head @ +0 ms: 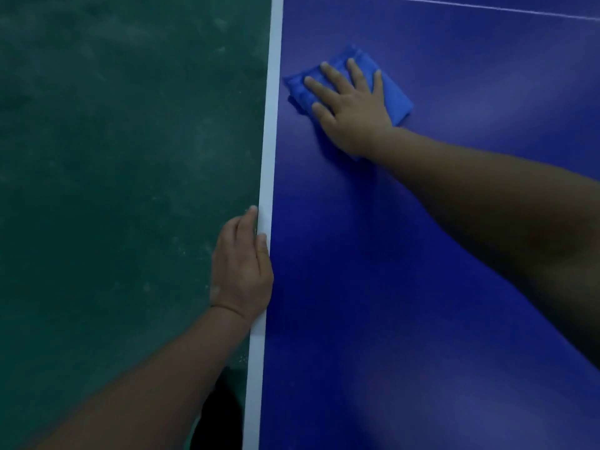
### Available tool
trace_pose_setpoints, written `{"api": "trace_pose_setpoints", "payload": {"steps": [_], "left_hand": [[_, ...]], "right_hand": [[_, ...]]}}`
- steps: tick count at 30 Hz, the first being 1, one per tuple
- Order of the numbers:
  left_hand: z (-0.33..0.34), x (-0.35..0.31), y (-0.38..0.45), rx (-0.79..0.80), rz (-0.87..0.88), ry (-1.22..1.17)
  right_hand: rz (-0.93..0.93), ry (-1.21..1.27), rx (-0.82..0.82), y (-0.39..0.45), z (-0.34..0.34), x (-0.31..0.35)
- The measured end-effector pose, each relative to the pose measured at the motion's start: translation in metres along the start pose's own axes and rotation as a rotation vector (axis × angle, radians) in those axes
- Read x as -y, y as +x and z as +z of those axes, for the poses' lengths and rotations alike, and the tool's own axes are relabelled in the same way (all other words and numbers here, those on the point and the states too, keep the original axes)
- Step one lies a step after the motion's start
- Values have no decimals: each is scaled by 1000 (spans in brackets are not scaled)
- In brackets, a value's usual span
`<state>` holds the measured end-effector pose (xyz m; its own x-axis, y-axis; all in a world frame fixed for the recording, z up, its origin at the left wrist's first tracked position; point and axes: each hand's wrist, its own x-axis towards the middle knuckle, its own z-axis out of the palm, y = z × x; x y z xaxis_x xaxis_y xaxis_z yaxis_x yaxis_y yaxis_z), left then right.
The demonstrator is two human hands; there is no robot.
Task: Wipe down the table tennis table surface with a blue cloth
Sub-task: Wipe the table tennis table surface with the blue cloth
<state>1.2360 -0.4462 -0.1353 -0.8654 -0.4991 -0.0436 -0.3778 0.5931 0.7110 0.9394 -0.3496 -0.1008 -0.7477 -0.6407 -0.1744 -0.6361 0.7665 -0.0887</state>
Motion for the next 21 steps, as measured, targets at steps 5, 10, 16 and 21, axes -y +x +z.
{"api": "trace_pose_setpoints", "payload": {"steps": [5,10,16,21], "left_hand": [[-6,-5,-6,-38,-37,35],[-14,-7,-52,-33,-129,24],[-3,-10,-85,-92,-228,9],[1,-3,-83,-84,-248,-16]], "right_hand": [[-595,-71,85,-119,23,55],[-373,-53,23,-77,15,14],[-86,-9,15,-37,2,38],[-944,-183,118,-207,37,36]]}}
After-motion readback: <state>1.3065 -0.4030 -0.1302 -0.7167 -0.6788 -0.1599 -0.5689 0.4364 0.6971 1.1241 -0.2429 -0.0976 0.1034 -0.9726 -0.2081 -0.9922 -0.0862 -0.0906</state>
